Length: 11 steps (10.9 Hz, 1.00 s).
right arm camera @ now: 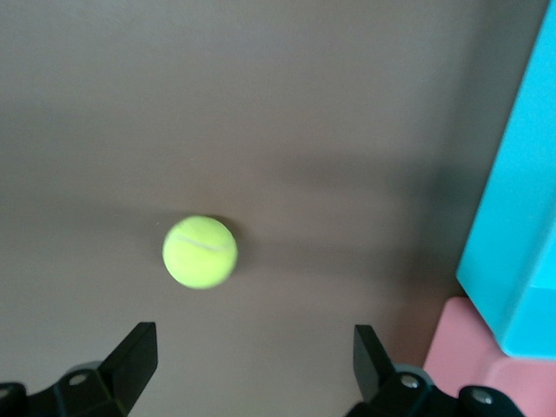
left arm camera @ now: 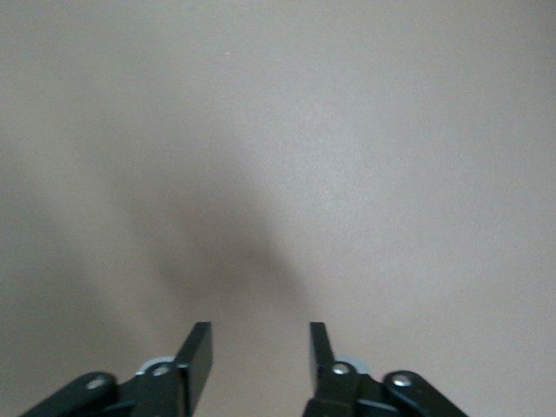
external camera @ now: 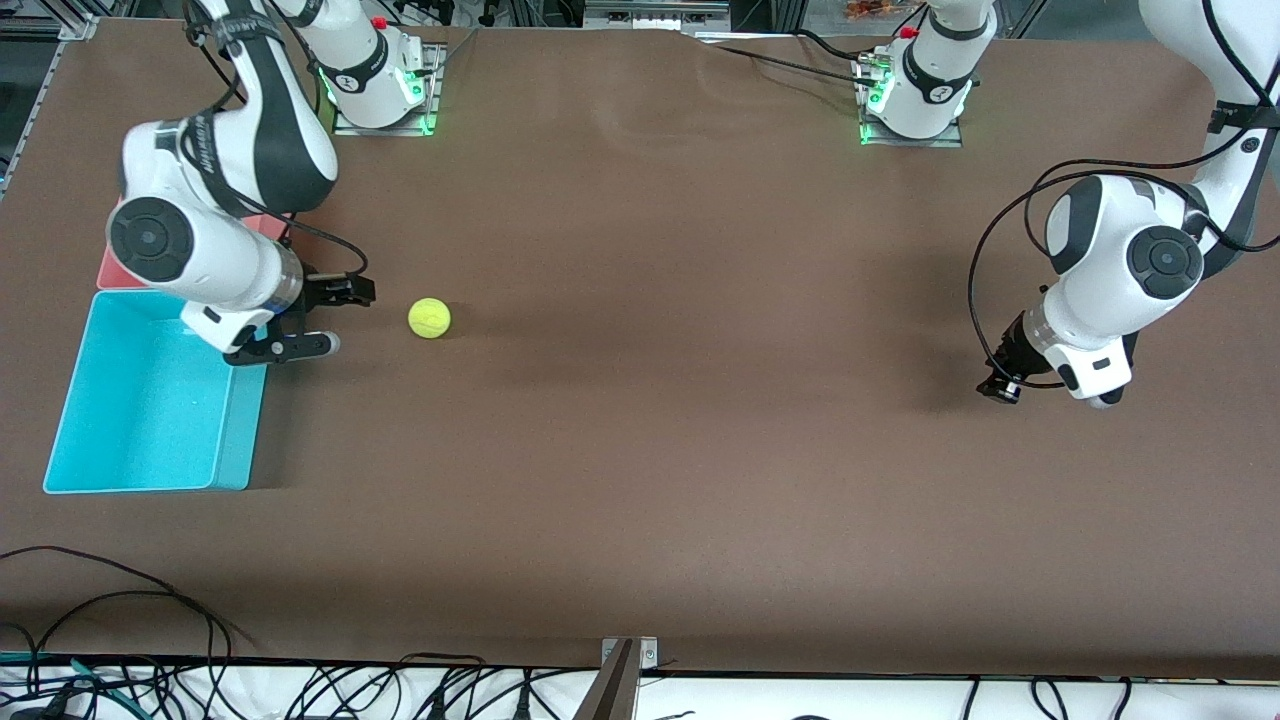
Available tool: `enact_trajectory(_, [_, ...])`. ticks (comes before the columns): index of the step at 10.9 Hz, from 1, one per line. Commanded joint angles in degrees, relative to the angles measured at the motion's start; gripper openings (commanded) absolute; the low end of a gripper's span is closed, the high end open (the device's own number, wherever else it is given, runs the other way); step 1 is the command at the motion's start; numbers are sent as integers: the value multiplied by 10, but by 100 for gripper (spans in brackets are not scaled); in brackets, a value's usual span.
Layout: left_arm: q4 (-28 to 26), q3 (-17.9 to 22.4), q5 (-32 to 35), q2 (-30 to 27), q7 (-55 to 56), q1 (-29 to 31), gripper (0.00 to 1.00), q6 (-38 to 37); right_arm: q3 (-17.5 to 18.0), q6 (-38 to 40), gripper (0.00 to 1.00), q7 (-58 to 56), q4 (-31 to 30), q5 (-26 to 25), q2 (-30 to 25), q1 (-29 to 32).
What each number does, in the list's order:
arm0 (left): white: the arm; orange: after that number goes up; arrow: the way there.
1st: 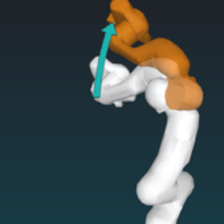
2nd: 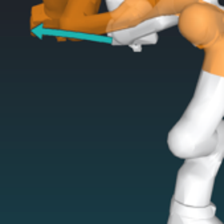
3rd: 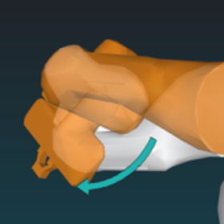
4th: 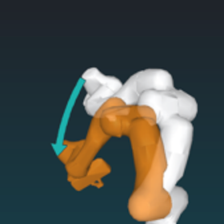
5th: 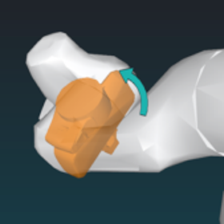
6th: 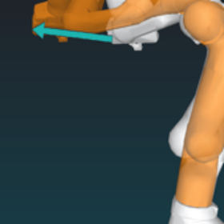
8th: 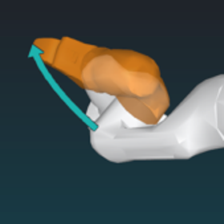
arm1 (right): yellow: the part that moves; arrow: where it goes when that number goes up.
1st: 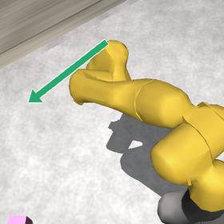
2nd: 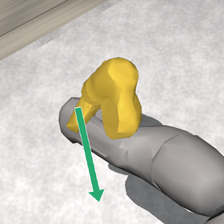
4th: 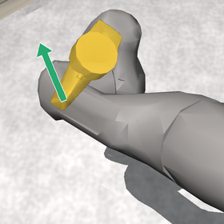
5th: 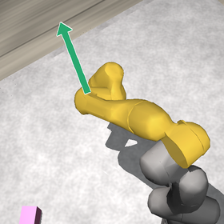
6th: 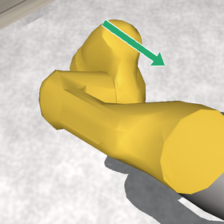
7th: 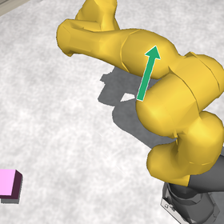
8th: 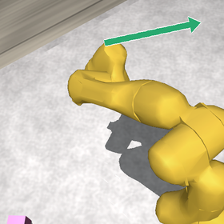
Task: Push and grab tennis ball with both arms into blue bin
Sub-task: 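Grasp the tennis ball with the right gripper while the left gripper withdraws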
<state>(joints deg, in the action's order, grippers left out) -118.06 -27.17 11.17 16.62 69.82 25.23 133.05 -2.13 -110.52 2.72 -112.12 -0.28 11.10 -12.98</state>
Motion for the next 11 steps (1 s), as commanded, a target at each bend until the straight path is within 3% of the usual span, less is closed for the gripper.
enact_trajectory(1, [17, -3, 4, 11, -122, 3, 100, -28, -2, -101, 100, 3, -113, 4, -24, -1])
enact_trajectory(6, [24, -3, 5, -1, -245, 3, 100, -28, -9, -122, 100, 3, -174, -2, 0, 7])
enact_trajectory(11, [22, 5, 3, -92, -455, 2, 100, -60, -32, -216, 100, -10, -203, -6, 56, 8])
